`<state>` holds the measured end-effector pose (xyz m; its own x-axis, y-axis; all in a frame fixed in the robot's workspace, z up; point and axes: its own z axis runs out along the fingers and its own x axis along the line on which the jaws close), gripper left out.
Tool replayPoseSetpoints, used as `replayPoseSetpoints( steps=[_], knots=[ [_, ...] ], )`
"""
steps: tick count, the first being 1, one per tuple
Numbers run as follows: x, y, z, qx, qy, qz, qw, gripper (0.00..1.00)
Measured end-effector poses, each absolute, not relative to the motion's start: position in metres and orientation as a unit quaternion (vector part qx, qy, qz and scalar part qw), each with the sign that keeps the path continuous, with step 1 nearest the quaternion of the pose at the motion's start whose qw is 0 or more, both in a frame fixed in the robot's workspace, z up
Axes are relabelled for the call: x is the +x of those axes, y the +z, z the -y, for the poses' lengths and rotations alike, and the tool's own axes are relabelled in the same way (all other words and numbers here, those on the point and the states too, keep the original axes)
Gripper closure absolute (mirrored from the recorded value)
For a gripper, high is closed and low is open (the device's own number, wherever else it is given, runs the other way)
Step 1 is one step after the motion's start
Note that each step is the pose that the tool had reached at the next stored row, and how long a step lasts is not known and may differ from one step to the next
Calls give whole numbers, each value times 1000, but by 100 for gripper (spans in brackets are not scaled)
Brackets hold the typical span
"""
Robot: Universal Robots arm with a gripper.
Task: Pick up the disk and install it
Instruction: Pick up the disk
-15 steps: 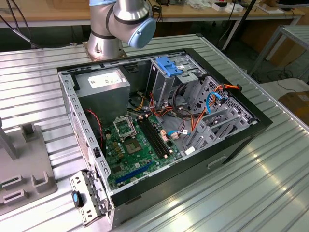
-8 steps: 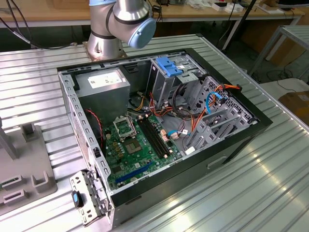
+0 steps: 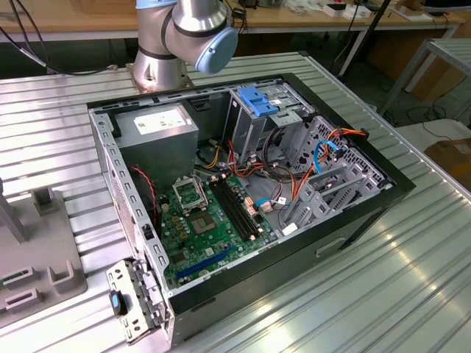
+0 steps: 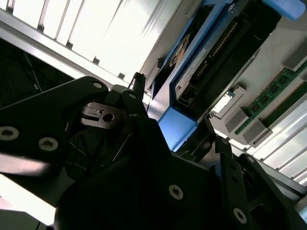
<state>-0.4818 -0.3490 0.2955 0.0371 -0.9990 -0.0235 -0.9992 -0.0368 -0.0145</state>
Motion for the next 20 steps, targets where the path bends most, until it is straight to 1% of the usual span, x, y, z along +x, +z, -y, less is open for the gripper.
replayPoseSetpoints(
  steps=[18, 20],
  knots=[
    [-482, 292, 349, -720, 3, -694, 13, 40],
    [-482, 297, 349, -720, 3, -694, 13, 40]
  ],
)
